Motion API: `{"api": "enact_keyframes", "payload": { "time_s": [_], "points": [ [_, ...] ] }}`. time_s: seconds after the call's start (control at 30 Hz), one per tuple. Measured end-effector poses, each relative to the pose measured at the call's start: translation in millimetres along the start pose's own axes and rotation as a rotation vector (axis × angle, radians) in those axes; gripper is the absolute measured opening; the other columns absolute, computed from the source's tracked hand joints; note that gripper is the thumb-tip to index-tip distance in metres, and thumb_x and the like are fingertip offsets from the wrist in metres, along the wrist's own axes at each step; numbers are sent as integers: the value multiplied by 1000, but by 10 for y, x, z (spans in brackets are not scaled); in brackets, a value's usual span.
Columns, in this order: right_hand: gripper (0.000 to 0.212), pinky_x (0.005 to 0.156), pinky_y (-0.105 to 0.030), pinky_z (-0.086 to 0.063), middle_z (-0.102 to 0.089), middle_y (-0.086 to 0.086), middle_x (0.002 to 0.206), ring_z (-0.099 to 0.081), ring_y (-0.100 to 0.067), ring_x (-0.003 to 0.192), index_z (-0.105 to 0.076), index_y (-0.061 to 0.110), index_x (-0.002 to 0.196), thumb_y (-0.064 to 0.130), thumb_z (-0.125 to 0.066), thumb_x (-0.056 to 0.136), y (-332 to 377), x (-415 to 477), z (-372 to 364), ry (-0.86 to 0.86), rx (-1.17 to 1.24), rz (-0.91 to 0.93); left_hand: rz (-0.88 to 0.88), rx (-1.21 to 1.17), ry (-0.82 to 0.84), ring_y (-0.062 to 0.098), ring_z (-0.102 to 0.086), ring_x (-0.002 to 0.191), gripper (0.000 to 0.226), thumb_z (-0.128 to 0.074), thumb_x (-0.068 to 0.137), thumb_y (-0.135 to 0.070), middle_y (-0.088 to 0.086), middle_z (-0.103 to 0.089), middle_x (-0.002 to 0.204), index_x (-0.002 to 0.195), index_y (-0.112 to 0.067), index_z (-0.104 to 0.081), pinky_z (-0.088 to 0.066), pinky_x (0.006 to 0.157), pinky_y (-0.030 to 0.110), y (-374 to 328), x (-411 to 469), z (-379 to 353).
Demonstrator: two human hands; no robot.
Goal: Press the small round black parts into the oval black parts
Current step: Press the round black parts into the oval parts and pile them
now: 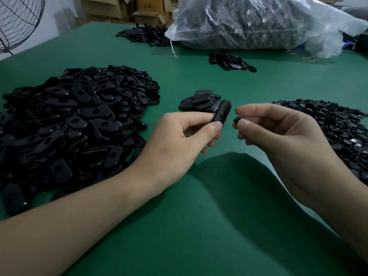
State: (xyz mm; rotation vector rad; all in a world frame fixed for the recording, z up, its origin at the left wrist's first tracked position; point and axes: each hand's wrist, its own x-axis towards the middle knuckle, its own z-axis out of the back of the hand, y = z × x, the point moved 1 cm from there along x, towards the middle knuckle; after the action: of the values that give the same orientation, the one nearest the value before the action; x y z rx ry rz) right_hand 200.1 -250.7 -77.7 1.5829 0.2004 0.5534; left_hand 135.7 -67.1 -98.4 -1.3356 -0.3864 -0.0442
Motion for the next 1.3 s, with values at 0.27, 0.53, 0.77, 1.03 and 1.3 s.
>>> {"api": "enact_keyframes", "payload": {
  "time_s": [0.27, 0.53, 0.77, 1.03, 1.3],
  "points": [
    [19, 70, -17, -53, -75, -1, 82, -70, -14, 73, -71, 16, 94, 18, -78, 77, 14, -12, -3, -27, -65, 87, 22, -42, -11, 15, -78, 84, 5, -80, 89, -18, -2, -80, 83, 93, -21, -80, -62, 72, 26, -4, -25, 5],
    [15, 80, -32, -61, -74, -4, 83, -71, -18, 76, -70, 14, 92, 5, -80, 84, -18, -13, -3, -47, -209, 146, 7, -83, -29, 17, -79, 75, 11, -77, 89, -5, 3, -80, 83, 94, -15, -79, -61, 69, 23, -62, -44, -17],
    [16, 67, -46, -53, -74, 4, 84, -69, -16, 76, -70, 24, 85, 17, -84, 83, 20, -40, -7, -105, -419, 216, 2, -45, -65, 17, -78, 73, 16, -78, 88, -5, 2, -80, 80, 91, -21, -80, -60, 73, 22, -74, -41, -4],
    [19, 61, -18, -41, -70, 14, 82, -62, -15, 72, -67, 29, 80, 20, -84, 83, 51, -59, -19, -107, -616, 295, 10, 78, -67, 17, -76, 70, 15, -80, 87, -11, -2, -79, 79, 92, -24, -83, -64, 76, 36, -75, -59, -6],
    [17, 61, -16, -39, -63, 19, 76, -60, -13, 73, -66, 28, 78, 24, -82, 83, 66, -69, -35, -94, -732, 325, 31, 82, -44, 12, -77, 75, 13, -82, 86, -13, -7, -79, 80, 92, -23, -82, -62, 77, 24, -60, -50, -10]
  ]
}}
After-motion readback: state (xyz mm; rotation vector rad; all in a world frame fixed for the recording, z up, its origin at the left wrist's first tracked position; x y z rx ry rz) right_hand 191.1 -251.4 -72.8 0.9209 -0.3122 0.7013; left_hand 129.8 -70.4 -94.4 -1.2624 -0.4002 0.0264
